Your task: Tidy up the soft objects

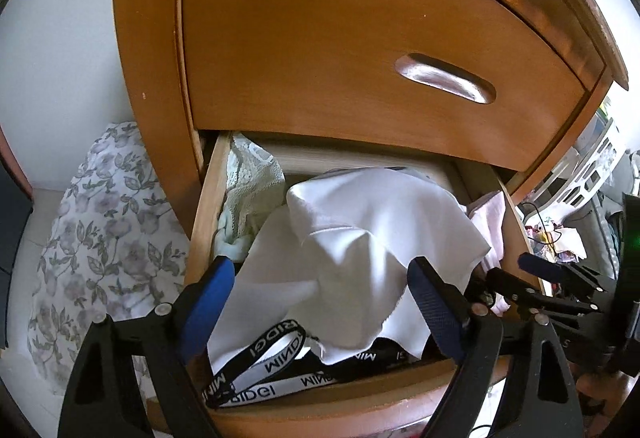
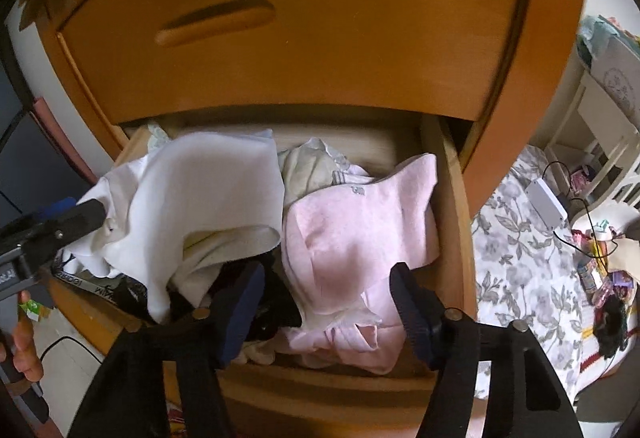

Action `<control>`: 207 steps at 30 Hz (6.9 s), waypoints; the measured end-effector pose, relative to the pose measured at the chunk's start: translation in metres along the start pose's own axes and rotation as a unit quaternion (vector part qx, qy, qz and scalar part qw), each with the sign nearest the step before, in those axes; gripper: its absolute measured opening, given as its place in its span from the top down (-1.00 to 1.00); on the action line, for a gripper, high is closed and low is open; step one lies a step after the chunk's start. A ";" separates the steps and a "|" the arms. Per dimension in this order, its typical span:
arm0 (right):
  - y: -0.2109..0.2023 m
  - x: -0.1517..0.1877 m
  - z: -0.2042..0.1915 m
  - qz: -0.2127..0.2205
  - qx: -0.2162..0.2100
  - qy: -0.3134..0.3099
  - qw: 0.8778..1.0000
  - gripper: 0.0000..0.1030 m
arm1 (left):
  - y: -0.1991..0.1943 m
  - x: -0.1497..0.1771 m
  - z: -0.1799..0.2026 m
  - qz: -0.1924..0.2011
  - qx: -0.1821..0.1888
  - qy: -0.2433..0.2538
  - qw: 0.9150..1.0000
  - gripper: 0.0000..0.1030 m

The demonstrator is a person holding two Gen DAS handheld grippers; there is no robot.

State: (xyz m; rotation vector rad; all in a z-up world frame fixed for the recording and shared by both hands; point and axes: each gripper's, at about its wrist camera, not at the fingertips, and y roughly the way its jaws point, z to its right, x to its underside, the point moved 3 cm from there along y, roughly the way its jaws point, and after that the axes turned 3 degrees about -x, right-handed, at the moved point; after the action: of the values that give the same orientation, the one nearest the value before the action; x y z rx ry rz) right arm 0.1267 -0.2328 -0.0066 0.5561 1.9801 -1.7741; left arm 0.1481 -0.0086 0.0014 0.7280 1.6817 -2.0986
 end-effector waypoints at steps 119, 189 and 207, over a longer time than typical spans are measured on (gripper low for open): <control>-0.106 0.018 0.027 0.129 -0.044 0.056 0.989 0.61 | -0.086 -0.029 -0.005 0.103 0.109 -0.045 0.988 0.72; -0.304 0.083 -0.021 0.272 -0.036 0.008 0.962 0.61 | -0.333 0.034 0.020 0.284 0.138 -0.004 0.949 0.72; -0.287 0.103 -0.025 0.234 -0.034 0.014 0.971 0.61 | -0.297 0.065 0.023 0.212 0.130 -0.005 0.969 0.72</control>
State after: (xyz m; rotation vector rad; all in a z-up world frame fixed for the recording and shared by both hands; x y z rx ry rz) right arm -0.1194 -0.2365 0.1754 0.9396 1.7354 -1.4066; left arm -0.0765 0.0401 0.2014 1.0491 1.1254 -2.0173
